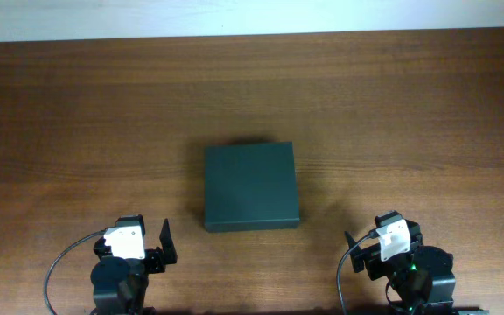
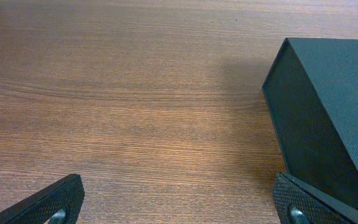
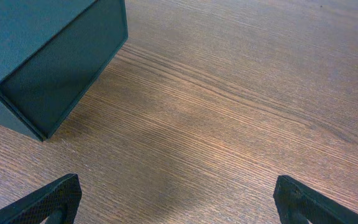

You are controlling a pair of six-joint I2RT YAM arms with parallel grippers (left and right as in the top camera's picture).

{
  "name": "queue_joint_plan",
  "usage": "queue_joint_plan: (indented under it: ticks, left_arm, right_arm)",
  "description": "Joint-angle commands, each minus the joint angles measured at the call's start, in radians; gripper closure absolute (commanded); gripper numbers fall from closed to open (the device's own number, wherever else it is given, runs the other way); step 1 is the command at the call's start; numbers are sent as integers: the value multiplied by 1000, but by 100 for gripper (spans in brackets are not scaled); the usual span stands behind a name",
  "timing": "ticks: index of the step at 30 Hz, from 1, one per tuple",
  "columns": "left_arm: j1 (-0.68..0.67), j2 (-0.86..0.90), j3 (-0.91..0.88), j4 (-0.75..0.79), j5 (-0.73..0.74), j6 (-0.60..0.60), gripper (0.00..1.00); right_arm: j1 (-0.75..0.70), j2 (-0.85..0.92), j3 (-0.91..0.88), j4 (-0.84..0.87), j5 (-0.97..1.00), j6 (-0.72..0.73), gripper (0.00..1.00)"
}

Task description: Pack container

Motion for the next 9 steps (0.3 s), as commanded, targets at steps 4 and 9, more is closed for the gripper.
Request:
queue_joint_plan:
  ticks: [4, 9]
  left_arm:
    - [5, -9, -7, 2, 0, -13, 1]
    - [5, -9, -7, 2, 0, -13, 1]
  right_arm:
    - [-8, -11, -6, -1, -9, 7, 1]
    - [-8, -11, -6, -1, -9, 7, 1]
